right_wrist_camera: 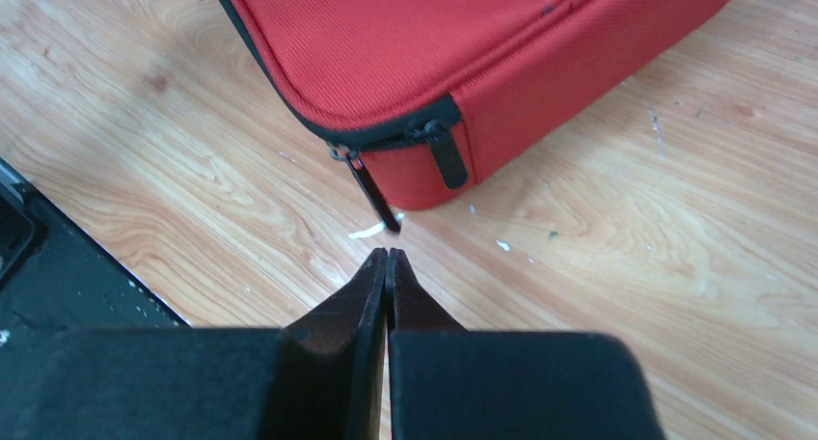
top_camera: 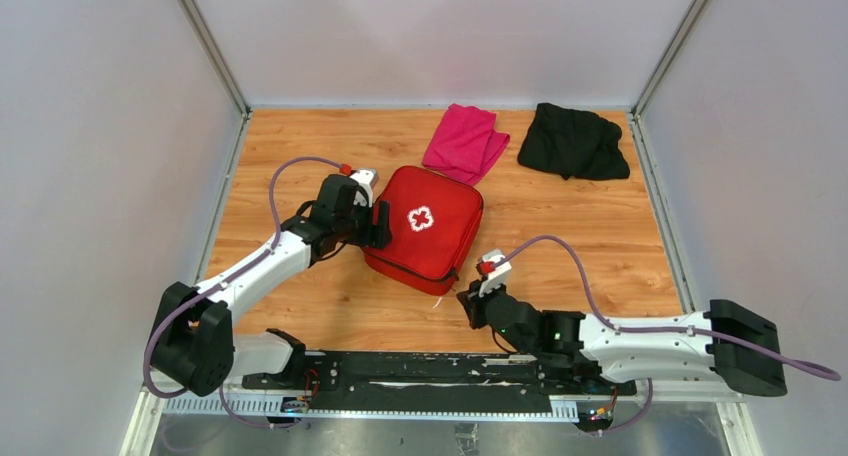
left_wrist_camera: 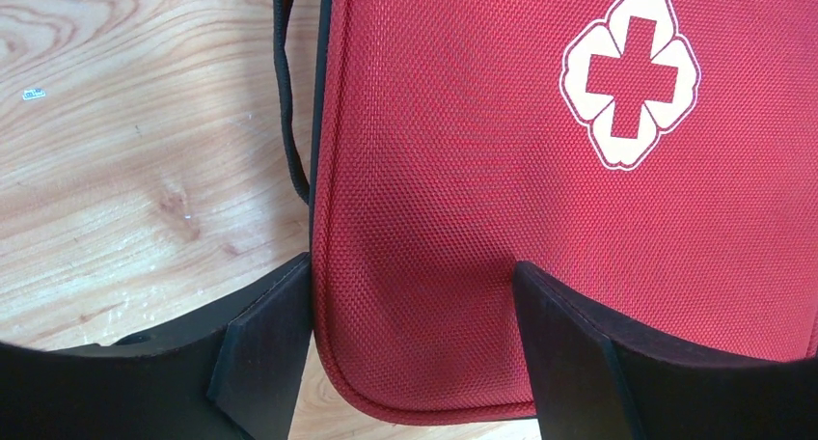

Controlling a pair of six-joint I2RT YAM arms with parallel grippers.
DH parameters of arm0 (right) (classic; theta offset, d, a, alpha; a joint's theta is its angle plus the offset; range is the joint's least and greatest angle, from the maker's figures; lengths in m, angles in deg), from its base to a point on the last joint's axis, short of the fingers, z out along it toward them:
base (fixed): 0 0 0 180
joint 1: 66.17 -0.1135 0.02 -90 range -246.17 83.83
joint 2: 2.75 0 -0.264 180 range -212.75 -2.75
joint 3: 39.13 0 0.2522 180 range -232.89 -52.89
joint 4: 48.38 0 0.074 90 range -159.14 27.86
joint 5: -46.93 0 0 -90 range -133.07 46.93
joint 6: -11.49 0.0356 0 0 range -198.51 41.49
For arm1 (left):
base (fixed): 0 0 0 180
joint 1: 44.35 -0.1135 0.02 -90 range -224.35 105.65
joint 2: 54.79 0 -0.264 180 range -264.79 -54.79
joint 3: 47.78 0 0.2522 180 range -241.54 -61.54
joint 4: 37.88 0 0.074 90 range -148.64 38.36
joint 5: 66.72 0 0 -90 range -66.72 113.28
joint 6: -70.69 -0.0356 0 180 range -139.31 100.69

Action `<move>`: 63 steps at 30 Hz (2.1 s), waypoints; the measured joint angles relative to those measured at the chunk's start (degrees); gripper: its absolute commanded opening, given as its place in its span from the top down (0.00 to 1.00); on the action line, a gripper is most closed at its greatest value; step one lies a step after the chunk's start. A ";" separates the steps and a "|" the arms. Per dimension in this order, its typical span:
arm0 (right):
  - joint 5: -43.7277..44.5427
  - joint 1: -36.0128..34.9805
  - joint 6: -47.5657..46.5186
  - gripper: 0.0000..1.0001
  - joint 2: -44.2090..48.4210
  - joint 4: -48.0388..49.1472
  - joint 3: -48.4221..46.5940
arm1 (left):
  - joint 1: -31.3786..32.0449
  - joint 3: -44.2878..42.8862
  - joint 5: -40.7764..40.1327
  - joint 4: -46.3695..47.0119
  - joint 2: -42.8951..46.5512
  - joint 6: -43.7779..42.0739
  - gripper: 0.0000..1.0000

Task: Organize the medicine kit

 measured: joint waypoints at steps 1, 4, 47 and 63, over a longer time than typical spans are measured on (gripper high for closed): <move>-0.02 0.00 -0.61 0.98 1.60 0.02 0.92 | 0.00 0.00 -0.02 0.02 0.00 0.00 0.24; -0.02 0.00 -2.19 0.96 5.29 -0.07 3.80 | 0.00 0.00 -0.02 0.09 -0.13 0.00 0.24; 7.67 0.04 -4.20 0.89 -17.59 12.55 -4.70 | 0.00 0.00 0.33 1.49 -1.01 -0.87 0.23; 7.74 0.04 -5.46 1.00 -12.66 5.88 -4.70 | 0.33 -0.20 1.97 2.40 -2.05 -0.98 0.46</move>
